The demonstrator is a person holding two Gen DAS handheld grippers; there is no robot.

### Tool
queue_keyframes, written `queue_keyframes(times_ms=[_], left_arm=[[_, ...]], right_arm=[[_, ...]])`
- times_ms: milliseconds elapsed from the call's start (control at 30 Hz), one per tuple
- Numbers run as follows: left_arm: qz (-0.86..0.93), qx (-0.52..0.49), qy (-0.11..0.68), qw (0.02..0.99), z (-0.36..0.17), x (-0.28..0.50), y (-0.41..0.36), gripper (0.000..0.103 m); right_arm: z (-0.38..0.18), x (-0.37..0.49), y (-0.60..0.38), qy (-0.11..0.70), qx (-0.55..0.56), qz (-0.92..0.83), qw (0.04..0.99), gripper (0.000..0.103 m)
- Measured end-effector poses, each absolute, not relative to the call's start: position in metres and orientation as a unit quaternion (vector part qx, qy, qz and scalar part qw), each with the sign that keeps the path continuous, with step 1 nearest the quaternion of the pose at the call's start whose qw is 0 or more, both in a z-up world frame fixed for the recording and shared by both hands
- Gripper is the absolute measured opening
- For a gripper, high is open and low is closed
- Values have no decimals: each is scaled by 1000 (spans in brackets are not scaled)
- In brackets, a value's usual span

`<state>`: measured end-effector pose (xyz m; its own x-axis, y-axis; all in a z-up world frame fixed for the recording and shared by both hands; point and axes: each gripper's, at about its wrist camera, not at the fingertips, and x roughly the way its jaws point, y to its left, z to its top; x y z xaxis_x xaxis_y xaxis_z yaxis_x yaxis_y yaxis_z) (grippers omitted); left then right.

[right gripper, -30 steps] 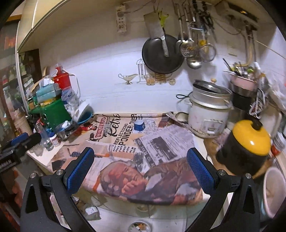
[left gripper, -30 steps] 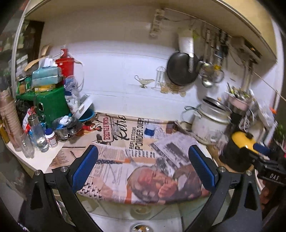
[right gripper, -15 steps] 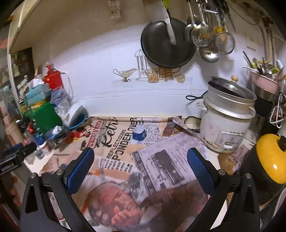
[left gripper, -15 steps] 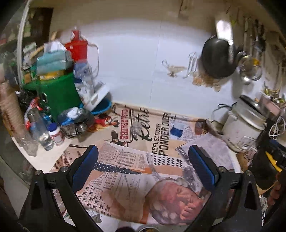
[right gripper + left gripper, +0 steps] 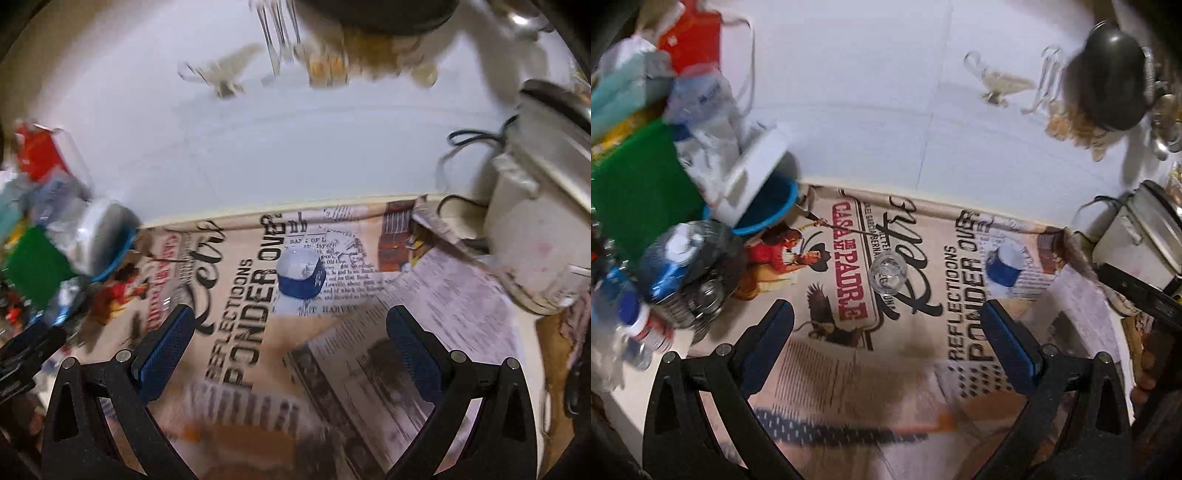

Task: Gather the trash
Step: 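Grasp the clear plastic cup with the left tool while the right tool grasps the blue cup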

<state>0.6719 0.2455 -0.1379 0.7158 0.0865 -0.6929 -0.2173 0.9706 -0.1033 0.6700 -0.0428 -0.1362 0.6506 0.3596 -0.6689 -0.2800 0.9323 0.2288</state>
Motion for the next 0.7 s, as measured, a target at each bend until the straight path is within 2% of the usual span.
queue_keyframes(times_ms=[100,233,367,400,500,700], left_arm=[[77,-87,387,915,-161,703,263,101],[52,-91,410,906,-188,734,275,101],[27,-85,428,899,-210,763,279,101],[23,-82,431,898,-215,770,279,101],[12,-74,435,897,-227,790,278,95],[-2,-70,445,893,-247,816,276,77]], right_arm=[[-158,703,-22,396,53,163,902,103],[-193,748,4,433,53,149,887,91],[-221,781,21,462,51,122,877,87],[-228,787,24,469,49,114,875,81],[-240,798,27,490,48,96,865,60],[-237,786,19,483,73,92,867,58]])
